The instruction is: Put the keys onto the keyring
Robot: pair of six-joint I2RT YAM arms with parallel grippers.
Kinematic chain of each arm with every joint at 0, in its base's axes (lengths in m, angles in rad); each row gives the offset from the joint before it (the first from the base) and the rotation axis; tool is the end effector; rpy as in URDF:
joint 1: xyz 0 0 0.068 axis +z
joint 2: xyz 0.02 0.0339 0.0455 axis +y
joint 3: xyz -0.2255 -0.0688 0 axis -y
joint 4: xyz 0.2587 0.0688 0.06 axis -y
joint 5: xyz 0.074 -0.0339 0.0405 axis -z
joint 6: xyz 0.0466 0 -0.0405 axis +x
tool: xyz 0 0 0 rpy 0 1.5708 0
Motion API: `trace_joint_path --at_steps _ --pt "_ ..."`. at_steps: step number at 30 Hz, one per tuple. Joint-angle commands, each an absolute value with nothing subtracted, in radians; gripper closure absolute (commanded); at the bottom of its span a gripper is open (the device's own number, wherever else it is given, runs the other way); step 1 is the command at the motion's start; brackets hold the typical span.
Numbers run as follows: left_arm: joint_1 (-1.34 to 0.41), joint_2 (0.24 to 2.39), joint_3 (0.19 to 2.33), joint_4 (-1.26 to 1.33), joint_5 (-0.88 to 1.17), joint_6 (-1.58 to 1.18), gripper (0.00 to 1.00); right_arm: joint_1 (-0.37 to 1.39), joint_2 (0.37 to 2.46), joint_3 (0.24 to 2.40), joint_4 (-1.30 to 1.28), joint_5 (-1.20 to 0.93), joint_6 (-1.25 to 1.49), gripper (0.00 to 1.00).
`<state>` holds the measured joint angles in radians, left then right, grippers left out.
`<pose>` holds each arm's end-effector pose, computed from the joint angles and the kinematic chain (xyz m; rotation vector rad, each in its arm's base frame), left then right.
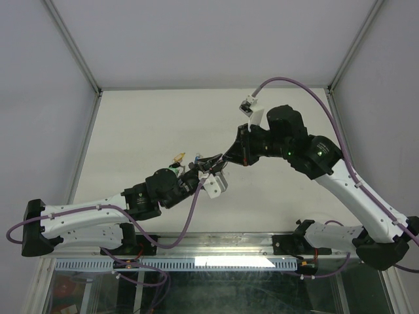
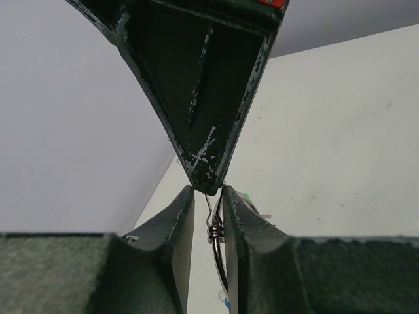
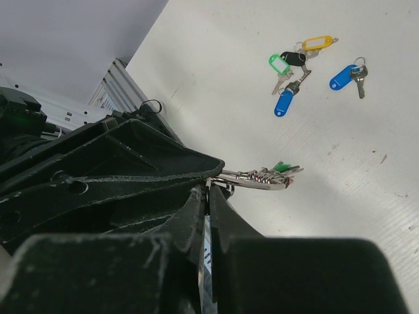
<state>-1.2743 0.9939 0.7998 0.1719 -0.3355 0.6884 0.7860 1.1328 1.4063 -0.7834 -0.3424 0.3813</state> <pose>0.0966 -0.2637 0.3089 1.1631 1.0914 -0.1893 0.1728 0.1951 0.3878 -0.6660 2.1272 1.0367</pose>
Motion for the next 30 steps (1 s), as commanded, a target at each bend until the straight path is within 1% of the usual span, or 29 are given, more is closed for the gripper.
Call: trace_joint_path --at_steps 1,5,9,11,16,21,28,30 --pt "-1.261 0.962 0.821 0.26 -0.348 0.677 0.78 0.79 1.136 1.453 -0.731 -0.39 0.361 1.0" --pt "-1.261 0.964 0.821 0.262 -0.35 0.679 0.77 0.789 1.132 1.451 -0.73 -0.387 0.364 1.0" --pt "-1.262 0.972 0.824 0.253 -0.344 0.684 0.8 0.789 1.128 1.453 -0.729 -0.387 0.365 1.0" --pt "-1.262 0.975 0.824 0.252 -0.345 0.687 0.8 0.79 1.124 1.455 -0.729 -0.382 0.365 1.0" --pt "-1.261 0.976 0.824 0.251 -0.351 0.69 0.75 0.789 1.101 1.46 -0.718 -0.364 0.373 1.0" --pt "-1.261 0.976 0.824 0.251 -0.347 0.69 0.75 0.789 1.098 1.465 -0.716 -0.367 0.377 1.0" --pt "-1.261 0.974 0.824 0.244 -0.341 0.693 0.77 0.79 1.094 1.463 -0.705 -0.365 0.386 1.0" --pt "-1.261 0.974 0.825 0.243 -0.338 0.693 0.8 0.789 1.094 1.462 -0.704 -0.368 0.387 1.0"
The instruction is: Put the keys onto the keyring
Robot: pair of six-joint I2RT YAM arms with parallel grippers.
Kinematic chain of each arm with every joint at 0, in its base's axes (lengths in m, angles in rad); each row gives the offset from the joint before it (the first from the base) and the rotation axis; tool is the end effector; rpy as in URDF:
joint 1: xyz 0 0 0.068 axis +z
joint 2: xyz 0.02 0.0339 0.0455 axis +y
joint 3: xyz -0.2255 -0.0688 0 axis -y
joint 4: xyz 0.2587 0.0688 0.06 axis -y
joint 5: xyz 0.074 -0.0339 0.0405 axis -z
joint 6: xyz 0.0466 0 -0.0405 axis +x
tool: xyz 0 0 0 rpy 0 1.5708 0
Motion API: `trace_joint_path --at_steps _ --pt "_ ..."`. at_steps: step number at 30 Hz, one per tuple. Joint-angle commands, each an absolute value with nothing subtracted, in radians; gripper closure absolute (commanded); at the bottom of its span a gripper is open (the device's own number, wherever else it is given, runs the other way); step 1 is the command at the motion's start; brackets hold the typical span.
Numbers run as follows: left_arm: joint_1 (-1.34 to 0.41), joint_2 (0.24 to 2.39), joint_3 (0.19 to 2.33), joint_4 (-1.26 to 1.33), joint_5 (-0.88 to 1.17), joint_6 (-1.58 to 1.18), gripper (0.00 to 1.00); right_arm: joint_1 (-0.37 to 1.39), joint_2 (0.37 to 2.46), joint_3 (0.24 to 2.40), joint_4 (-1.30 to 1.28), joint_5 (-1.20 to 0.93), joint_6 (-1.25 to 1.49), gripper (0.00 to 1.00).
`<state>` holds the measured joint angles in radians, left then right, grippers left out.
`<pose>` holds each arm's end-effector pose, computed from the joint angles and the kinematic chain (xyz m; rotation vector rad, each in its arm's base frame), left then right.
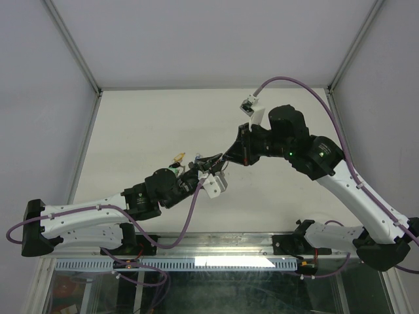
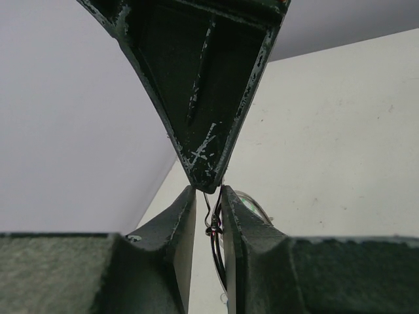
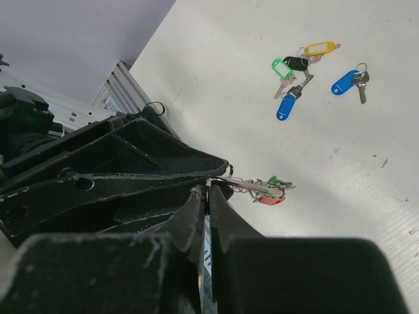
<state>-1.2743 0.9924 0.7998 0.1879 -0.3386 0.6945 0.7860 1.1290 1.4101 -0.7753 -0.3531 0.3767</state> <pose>0.0966 -0.2633 0.3111 1.1495 1.0815 -0.1878 0.1717 0.1947 0.3909 -0.6769 2.1075 1.0499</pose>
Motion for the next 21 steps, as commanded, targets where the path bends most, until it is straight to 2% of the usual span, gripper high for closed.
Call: trace_joint_path --at_steps 1,7,13,14,17,19,21 --pt "-1.261 0.975 0.825 0.241 -0.338 0.693 0.83 0.789 1.095 1.462 -0.704 -0.369 0.387 1.0" --pt "-1.261 0.98 0.83 0.235 -0.338 0.696 0.99 0.79 1.094 1.459 -0.695 -0.373 0.393 1.0" --pt "-1.261 0.979 0.84 0.224 -0.344 0.692 1.0 0.789 1.075 1.454 -0.698 -0.338 0.387 0.99" --pt "-1.262 0.979 0.844 0.217 -0.345 0.691 1.0 0.789 1.065 1.453 -0.697 -0.316 0.386 0.93" --pt "-1.261 0.98 0.851 0.204 -0.342 0.69 1.0 0.789 1.033 1.446 -0.69 -0.247 0.388 0.65" --pt "-1.261 0.979 0.85 0.204 -0.341 0.69 1.0 0.79 1.012 1.44 -0.684 -0.216 0.388 0.61" --pt "-1.261 0.979 0.85 0.201 -0.341 0.692 1.0 0.789 1.001 1.435 -0.683 -0.197 0.388 0.6"
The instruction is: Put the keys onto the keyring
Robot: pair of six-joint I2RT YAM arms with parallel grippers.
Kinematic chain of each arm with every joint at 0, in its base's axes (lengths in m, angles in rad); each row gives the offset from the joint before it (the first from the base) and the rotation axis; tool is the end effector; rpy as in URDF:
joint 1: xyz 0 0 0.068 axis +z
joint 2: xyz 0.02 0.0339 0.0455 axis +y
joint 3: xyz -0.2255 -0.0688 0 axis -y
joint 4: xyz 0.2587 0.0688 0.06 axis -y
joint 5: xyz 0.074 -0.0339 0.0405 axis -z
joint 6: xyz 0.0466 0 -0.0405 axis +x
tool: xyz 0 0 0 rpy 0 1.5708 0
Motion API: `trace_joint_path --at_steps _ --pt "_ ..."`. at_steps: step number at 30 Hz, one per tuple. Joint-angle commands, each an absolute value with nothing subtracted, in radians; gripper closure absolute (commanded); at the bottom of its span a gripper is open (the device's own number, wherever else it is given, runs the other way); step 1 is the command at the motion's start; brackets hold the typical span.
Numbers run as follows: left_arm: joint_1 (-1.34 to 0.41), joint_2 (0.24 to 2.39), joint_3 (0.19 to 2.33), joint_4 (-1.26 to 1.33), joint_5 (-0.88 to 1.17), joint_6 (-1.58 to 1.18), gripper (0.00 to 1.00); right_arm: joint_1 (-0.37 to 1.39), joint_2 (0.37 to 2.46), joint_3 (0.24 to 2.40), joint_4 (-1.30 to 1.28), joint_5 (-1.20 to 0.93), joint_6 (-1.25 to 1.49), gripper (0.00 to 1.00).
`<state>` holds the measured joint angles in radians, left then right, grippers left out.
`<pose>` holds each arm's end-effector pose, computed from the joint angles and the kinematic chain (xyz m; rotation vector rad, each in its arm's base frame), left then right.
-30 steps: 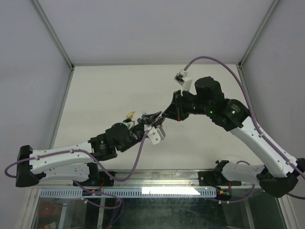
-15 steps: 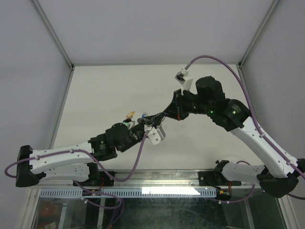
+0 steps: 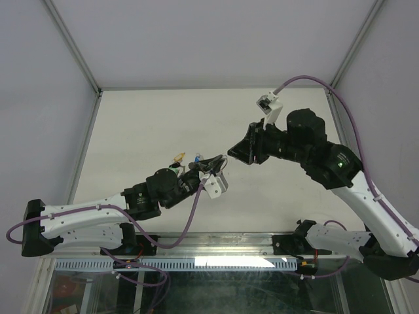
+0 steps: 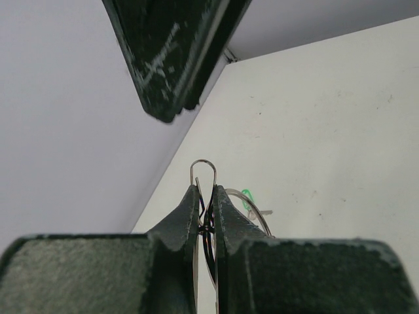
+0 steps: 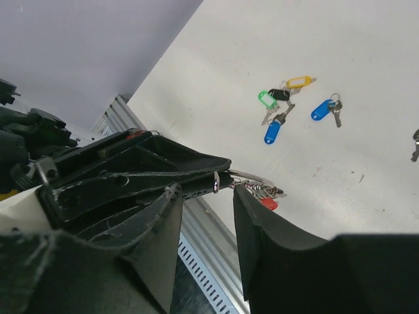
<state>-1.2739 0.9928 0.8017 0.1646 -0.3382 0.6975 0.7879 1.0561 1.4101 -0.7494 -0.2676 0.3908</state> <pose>0.0967 -0.2633 0.3090 1.1699 1.0895 -0.1784 0.1610 0.1793 0.4099 -0.5964 2.0132 1.0084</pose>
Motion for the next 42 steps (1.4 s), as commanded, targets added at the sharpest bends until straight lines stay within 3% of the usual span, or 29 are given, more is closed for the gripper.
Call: trace_joint_path --at_steps 1,6,11,19,30,42 --pt "-1.261 0.977 0.85 0.201 -0.341 0.692 1.0 0.789 0.999 1.435 -0.686 -0.194 0.388 0.6" --pt "-1.261 0.976 0.853 0.198 -0.339 0.691 1.0 0.789 1.013 1.433 -0.705 -0.217 0.379 0.72" --pt "-1.261 0.98 0.859 0.189 -0.347 0.692 1.0 0.789 1.042 1.441 -0.73 -0.223 0.374 0.73" --pt "-1.23 0.992 0.874 0.173 -0.394 0.694 1.0 0.762 1.173 1.521 -0.963 0.147 0.403 0.63" --pt "-1.194 0.99 0.84 0.194 -0.449 0.737 1.0 0.562 1.387 1.305 -0.719 0.106 0.532 0.52" --pt "-1.139 1.037 0.799 0.225 -0.461 0.732 1.0 0.554 1.753 1.436 -0.654 0.308 0.866 0.48"
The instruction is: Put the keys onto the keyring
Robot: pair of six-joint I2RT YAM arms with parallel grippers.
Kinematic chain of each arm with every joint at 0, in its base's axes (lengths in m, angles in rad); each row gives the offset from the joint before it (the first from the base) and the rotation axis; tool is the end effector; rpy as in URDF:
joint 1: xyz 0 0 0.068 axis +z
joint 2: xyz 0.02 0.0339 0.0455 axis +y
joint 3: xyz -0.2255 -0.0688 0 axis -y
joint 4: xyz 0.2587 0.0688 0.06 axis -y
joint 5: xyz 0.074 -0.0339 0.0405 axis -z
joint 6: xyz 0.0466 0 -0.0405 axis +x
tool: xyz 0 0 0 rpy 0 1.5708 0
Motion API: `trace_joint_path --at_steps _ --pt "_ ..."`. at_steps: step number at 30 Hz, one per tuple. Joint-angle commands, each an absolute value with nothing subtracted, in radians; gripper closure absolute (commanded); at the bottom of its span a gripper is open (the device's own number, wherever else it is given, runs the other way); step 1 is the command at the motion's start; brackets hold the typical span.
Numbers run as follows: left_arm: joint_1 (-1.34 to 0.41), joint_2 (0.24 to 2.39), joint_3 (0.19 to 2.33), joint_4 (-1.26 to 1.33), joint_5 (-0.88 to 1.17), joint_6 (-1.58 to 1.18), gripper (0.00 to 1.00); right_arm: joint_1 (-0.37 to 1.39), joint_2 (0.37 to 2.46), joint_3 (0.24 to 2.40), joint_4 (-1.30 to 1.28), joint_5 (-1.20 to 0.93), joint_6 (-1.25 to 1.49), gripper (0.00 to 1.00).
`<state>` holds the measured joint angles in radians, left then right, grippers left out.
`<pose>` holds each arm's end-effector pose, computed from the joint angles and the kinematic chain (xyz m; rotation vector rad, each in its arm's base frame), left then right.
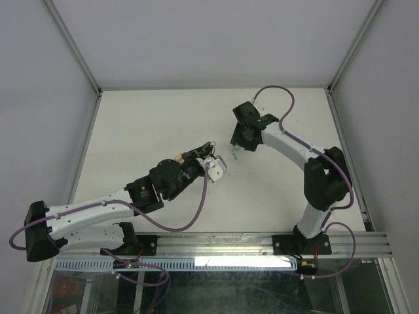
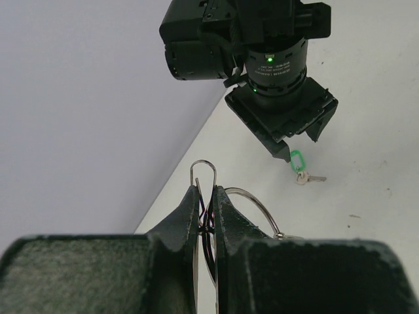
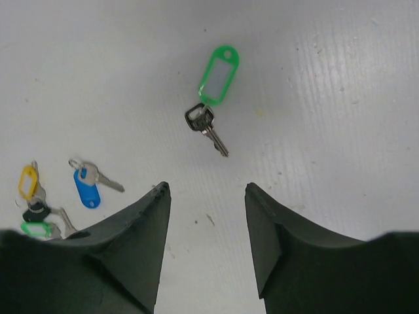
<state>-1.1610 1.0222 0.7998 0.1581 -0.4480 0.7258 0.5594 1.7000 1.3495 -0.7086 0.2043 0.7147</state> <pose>0.1316 -0.2522 0.2999 1.0898 1.2106 0.0319 0.3196 0.1890 0.2003 0.2718 2.5922 0.1907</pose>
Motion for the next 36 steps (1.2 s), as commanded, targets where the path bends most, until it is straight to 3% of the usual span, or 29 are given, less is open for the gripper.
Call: trace_joint_path --at_steps 1,11,36 --pt "-1.138 1.039 0.8 0.223 -0.459 0.732 1.0 0.554 1.779 1.447 -0.66 0.315 0.901 0.48" --pt "-1.138 1.034 0.802 0.215 -0.451 0.732 1.0 0.552 1.957 1.562 -0.704 0.366 0.959 0.5" --pt "-1.138 1.032 0.802 0.209 -0.429 0.733 1.0 0.551 2.044 1.562 -0.672 0.327 0.968 0.66"
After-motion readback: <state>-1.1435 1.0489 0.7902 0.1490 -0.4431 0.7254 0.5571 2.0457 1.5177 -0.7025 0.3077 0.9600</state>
